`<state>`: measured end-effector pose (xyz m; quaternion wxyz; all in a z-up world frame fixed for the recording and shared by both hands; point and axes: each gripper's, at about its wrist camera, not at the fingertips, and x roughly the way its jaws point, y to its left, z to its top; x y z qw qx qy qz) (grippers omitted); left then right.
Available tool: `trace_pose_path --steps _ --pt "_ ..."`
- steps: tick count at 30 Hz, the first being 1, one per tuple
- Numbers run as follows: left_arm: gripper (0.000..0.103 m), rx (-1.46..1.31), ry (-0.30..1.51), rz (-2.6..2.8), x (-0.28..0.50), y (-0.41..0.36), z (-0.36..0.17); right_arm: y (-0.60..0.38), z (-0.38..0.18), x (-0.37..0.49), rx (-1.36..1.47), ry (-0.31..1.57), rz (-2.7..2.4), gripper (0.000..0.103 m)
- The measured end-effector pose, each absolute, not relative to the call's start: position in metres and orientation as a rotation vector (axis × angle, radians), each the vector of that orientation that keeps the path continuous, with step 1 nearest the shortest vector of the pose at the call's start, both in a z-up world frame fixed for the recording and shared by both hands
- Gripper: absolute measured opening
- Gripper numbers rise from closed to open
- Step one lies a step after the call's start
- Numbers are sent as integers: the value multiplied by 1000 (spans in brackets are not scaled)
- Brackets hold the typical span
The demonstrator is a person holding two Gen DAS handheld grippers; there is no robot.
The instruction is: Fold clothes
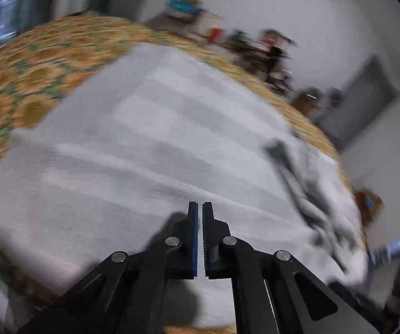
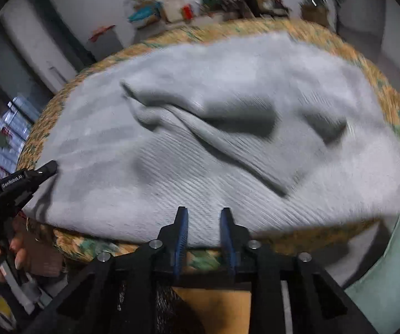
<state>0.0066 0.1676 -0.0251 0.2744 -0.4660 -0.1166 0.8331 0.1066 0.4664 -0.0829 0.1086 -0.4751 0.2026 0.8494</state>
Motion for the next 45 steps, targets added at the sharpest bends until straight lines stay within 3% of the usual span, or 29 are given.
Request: trace_pose_path --steps 7,13,16,18,24,30,38,42,45 --pt "3 -1269 -125 2098 19 216 -44 440 -84 64 -1454 416 2563 29" --pt "3 -1291 -260 2217 -7 182 -46 449 -94 93 -1441 502 2550 28" --pt "3 -1277 -222 2233 -4 185 -47 445 -91 101 -1415 551 2555 29" --pt "3 -1257 -164 2265 -1 190 -45 441 -88 100 -1437 520 2548 29" --pt "3 -1265 -214 2258 -3 184 -45 435 -62 78 -1368 465 2659 35" --pt "3 -1264 -218 2259 -2 187 -48 421 -81 61 -1455 410 2668 41" --pt "3 -1286 -275 2235 -4 179 -48 423 -83 70 -1475 407 2634 41" --pt "2 -1304 -294 2235 -3 175 -46 454 -66 98 -1348 359 2505 44" --pt "3 -1282 -261 2211 6 189 -35 499 -55 126 -1225 428 2339 47"
